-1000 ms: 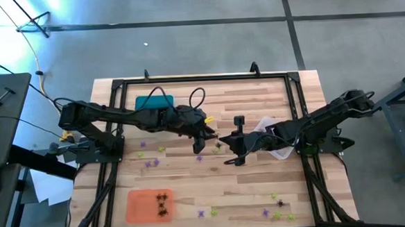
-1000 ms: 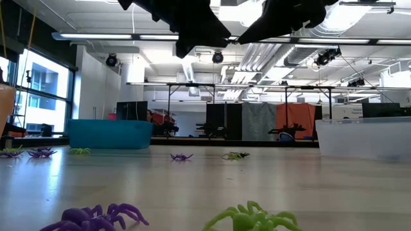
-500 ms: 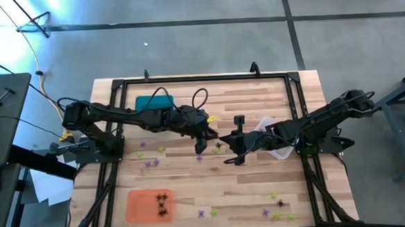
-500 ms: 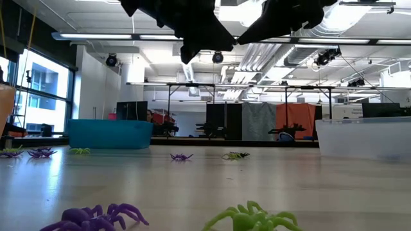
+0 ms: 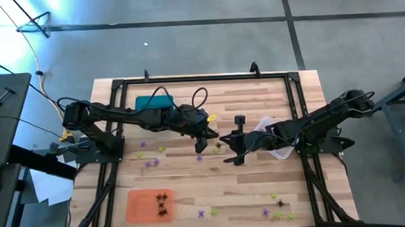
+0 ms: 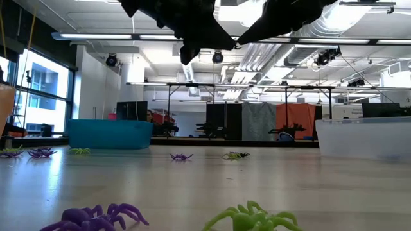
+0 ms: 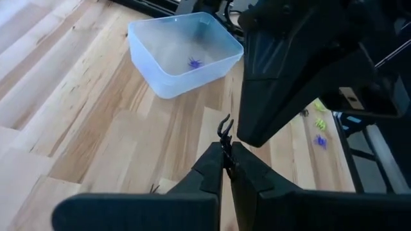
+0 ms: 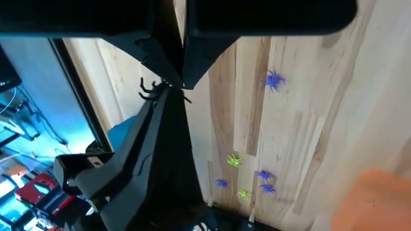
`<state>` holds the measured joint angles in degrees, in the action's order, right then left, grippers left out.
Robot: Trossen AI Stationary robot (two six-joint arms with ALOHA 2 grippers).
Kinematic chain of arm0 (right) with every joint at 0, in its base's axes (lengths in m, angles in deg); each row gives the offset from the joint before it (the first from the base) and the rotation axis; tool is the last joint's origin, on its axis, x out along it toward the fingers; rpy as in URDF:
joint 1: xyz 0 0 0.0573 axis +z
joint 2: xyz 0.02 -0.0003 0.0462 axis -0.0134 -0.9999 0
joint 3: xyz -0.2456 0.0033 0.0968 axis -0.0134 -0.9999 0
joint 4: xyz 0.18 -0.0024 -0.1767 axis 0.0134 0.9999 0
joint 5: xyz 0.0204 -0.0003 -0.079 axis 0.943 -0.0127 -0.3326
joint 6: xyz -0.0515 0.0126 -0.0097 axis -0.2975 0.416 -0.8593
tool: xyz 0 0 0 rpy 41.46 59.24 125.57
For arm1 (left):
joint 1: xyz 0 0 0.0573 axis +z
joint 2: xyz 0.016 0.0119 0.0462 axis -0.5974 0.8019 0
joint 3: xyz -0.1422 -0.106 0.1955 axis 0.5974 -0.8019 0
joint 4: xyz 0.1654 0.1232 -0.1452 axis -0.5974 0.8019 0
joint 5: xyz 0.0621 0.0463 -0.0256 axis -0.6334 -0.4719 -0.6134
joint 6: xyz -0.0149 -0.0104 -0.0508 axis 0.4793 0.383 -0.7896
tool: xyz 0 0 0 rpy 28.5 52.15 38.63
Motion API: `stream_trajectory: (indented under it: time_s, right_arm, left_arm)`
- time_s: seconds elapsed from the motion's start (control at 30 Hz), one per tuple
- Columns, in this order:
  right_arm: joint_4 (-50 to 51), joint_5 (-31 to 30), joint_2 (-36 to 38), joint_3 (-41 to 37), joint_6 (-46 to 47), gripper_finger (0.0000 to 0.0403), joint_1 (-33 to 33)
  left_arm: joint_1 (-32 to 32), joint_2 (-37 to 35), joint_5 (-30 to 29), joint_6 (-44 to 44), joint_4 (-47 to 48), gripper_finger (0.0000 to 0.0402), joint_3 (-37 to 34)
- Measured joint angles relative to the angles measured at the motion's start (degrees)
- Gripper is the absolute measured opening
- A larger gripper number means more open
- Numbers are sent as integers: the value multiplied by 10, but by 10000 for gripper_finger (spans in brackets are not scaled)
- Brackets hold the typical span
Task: Sort Halloween decoration
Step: Put the black spider toy into the orange bin
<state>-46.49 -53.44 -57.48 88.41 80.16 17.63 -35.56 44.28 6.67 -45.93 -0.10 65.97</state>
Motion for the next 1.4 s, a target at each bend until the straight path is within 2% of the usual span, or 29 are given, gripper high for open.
stream_trajectory:
  time_s: [0.13,0.27,0.37,0.47,0.57,0.73,0.83,0.97,1.07,1.17,1.4]
  right_arm:
    - [22,0,0,0,21,47,0]
    - [79,-3,5,0,61,94,0]
    - [131,-7,14,0,107,118,0]
    - [176,-3,16,0,152,129,-1]
    - [213,-1,16,0,180,130,-2]
    - [248,2,16,0,194,130,-11]
    - [253,2,16,0,194,130,-14]
    - [252,6,16,0,199,130,-15]
    - [251,6,15,0,227,130,-15]
    - [259,6,15,0,249,130,-11]
    - [271,6,15,0,257,130,-3]
  left_arm:
    - [0,-5,0,-2,12,1,0]
    - [4,-29,-6,-14,99,1,5]
    - [5,-54,-10,-63,207,1,14]
    - [-17,-77,14,-165,300,0,16]
    - [-79,-90,39,-289,344,0,17]
    - [-219,-92,38,-502,342,0,17]
    - [-302,-90,9,-639,343,0,17]
    - [-389,-86,-64,-782,355,0,17]
    - [-435,-74,-102,-847,390,0,17]
    - [-465,-52,-104,-888,432,1,16]
    - [-476,-26,-111,-879,465,20,16]
